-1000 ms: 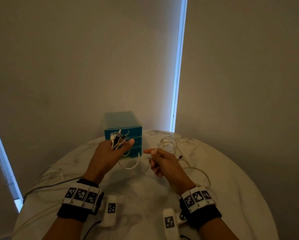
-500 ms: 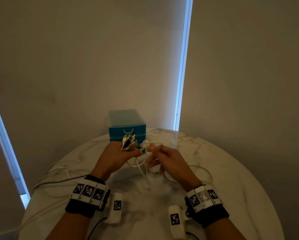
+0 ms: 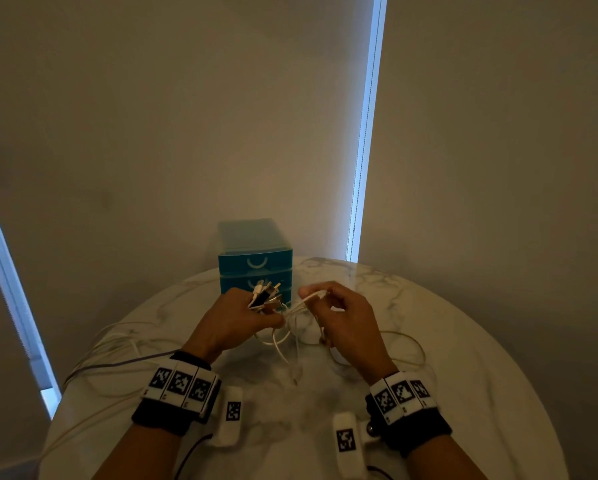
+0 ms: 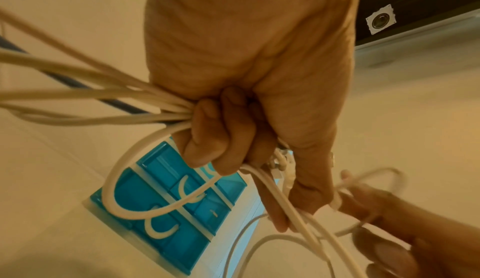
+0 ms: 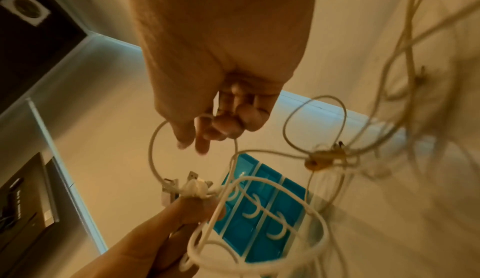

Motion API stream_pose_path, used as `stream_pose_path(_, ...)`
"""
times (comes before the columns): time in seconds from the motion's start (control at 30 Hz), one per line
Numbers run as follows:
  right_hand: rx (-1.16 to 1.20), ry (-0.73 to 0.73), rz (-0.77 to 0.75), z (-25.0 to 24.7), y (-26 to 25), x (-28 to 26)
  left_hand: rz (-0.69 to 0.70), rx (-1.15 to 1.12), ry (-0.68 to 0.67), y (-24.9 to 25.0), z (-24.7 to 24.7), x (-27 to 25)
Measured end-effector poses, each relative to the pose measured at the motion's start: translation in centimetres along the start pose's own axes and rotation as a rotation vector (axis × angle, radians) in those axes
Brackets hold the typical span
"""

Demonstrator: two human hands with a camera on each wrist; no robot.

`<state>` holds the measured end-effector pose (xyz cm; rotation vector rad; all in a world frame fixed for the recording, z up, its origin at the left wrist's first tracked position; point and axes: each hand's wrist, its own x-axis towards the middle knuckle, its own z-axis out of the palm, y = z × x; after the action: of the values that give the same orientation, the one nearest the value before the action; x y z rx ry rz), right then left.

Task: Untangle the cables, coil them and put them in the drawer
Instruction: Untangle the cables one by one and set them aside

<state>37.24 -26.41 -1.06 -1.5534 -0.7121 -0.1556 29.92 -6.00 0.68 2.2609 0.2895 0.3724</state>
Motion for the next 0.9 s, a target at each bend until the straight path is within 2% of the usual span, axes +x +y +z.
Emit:
stream_pose_path(0.07,-0.073,0.068,0.027,-0.7,0.4,0.6,-0.006,0.003,-0.027,0.0,-0.2,0.0)
stream_pose_path(0.1,-0.016,0.121,0.119,-1.3,0.6,1.0,-0.007,-0.009,-0.046,0.1,-0.4,-0.1)
stream_pose_path(0.2,0.386,0.250,0.433,-2.8,2.1,2.0,-0.005,-0.080,-0.060,0.2,-1.0,-0.5)
stream_pose_path(0.3,0.827,0.274,0.644,-3.2,2.9,2.2,0.002,-0.122,-0.027,0.4,-1.4,-0.7)
stream_pose_path(0.4,1.244,0.295,0.661,-3.5,2.6,2.1,0.023,-0.153,0.039,0.6,-1.5,-0.9)
stream_pose_path(0.5,1.354,0.381,0.556,-4.6,2.4,2.2,0.003,-0.259,0.137,0.5,-1.9,-0.9)
stream_pose_path(0.57,1.303,0.377,0.522,-4.7,2.5,2.2,-0.005,-0.326,0.180,0.6,-2.0,-0.9)
stream_pose_path(0.63,1.167,0.272,0.566,-4.1,2.7,2.1,-0.010,-0.398,0.234,0.6,-1.9,-0.9)
stream_pose_path(0.7,0.883,0.138,0.596,-2.6,2.3,1.7,-0.025,-0.444,0.278,0.8,-1.7,-1.0)
stream_pose_path(0.77,0.547,0.036,0.565,-0.7,2.0,1.3,-0.036,-0.480,0.307,0.9,-1.6,-1.0)
stream_pose_path(0.9,0.037,-0.233,0.489,2.0,2.4,0.2,-0.027,-0.521,0.261,0.8,-1.5,-0.8)
